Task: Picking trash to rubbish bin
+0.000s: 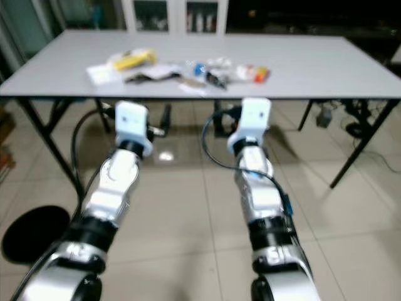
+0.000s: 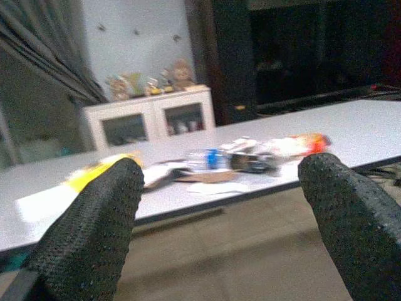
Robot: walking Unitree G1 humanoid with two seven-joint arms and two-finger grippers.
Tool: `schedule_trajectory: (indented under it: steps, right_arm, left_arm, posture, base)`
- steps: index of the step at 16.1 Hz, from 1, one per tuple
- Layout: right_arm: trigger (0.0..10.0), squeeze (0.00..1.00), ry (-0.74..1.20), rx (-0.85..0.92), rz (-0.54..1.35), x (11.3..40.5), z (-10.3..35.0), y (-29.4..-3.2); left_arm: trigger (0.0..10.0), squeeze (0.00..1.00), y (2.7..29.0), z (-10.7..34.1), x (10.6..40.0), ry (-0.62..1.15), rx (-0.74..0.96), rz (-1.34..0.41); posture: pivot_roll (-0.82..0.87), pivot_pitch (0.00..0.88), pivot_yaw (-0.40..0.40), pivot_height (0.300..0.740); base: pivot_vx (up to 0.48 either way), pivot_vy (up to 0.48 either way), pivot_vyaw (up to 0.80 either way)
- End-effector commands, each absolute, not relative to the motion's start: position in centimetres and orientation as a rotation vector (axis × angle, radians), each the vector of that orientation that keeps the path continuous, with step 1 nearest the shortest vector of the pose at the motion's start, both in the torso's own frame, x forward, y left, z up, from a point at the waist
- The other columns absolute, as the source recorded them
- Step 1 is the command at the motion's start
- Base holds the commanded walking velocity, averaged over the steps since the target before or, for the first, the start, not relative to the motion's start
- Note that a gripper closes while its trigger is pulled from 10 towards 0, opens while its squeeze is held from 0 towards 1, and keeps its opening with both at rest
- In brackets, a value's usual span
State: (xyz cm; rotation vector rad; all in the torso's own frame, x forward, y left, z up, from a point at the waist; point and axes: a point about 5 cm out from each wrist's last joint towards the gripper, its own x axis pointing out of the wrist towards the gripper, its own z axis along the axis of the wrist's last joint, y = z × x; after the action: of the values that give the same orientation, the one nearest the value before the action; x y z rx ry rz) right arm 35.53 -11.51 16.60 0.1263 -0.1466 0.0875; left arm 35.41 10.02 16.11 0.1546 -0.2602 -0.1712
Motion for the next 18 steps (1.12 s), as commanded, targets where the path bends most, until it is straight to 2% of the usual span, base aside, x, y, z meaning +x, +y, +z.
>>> schedule_trajectory:
  steps: [1, 5, 8, 18]
  right_arm:
    - [10.0, 0.00, -0.149, 0.128, 0.074, 35.62, 16.76, -11.70]
    - [10.0, 0.00, -0.138, 0.141, 0.070, 35.67, 16.61, -11.63]
    - [10.0, 0.00, -0.150, 0.155, 0.075, 35.67, 16.74, -11.56]
    - [10.0, 0.00, -0.157, 0.141, 0.066, 35.61, 16.74, -11.63]
  left_arm:
    - [10.0, 0.00, 9.93, 16.53, 35.54, -0.270, 0.166, -0.179]
    - [10.0, 0.00, 9.92, 16.50, 35.51, -0.270, 0.168, -0.184]
    - [10.0, 0.00, 9.79, 16.52, 35.49, -0.271, 0.171, -0.189]
    - [10.0, 0.00, 9.46, 16.64, 35.51, -0.276, 0.170, -0.202]
  posture:
    - [0.01, 0.000, -0.024, 0.740]
    - [0.02, 0.000, -0.020, 0.740]
    - [0.02, 0.000, -0.019, 0.740]
    - [0.01, 0.000, -0.020, 0.740]
  base:
    - [0.472, 0.000, 0.00]
    - [0.474, 0.000, 0.00]
    - [0.472, 0.000, -0.80]
    - [0.472, 0.000, 0.00]
